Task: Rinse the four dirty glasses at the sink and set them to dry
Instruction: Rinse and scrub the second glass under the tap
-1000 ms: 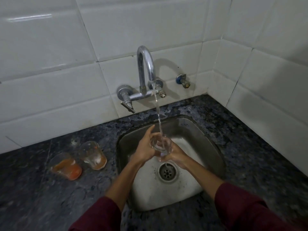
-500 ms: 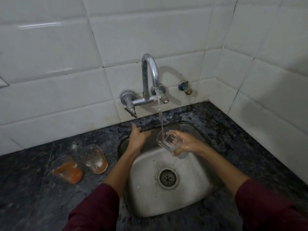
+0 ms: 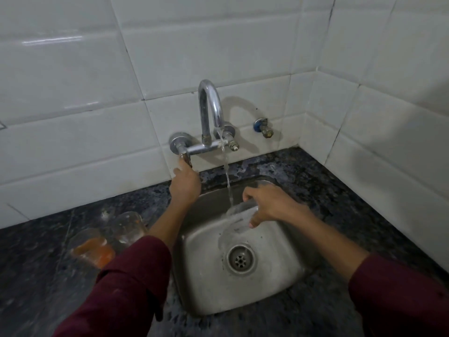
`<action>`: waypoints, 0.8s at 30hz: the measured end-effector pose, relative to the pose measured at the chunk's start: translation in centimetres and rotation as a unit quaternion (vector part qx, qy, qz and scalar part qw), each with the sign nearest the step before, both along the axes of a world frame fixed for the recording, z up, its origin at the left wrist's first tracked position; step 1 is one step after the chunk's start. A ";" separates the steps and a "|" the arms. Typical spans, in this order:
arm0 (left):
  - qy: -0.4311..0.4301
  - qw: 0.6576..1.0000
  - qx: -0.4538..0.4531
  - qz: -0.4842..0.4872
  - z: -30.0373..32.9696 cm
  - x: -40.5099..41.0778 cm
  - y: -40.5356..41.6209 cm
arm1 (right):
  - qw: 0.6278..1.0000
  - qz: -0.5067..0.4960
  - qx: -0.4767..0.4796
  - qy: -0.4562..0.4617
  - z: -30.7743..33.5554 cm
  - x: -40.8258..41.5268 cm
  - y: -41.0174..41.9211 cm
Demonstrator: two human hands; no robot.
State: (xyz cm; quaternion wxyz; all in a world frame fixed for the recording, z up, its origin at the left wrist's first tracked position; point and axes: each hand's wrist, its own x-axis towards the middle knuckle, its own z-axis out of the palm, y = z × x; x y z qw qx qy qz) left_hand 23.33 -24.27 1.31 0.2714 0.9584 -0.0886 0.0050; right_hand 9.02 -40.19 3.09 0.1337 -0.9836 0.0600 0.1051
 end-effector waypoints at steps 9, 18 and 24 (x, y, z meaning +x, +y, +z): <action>0.140 0.957 -0.078 -0.240 -3.1 -12.0 2.1 | 0.994 0.093 0.040 -0.036 1.3 0.1 3.2; 0.047 0.947 -0.315 -0.049 -5.6 -13.4 3.3 | 0.811 -0.161 0.529 -0.192 -5.1 -1.5 8.6; 0.090 0.951 -0.284 -0.081 -5.9 -10.9 6.5 | 0.837 -0.192 0.476 -0.191 -4.9 1.0 11.1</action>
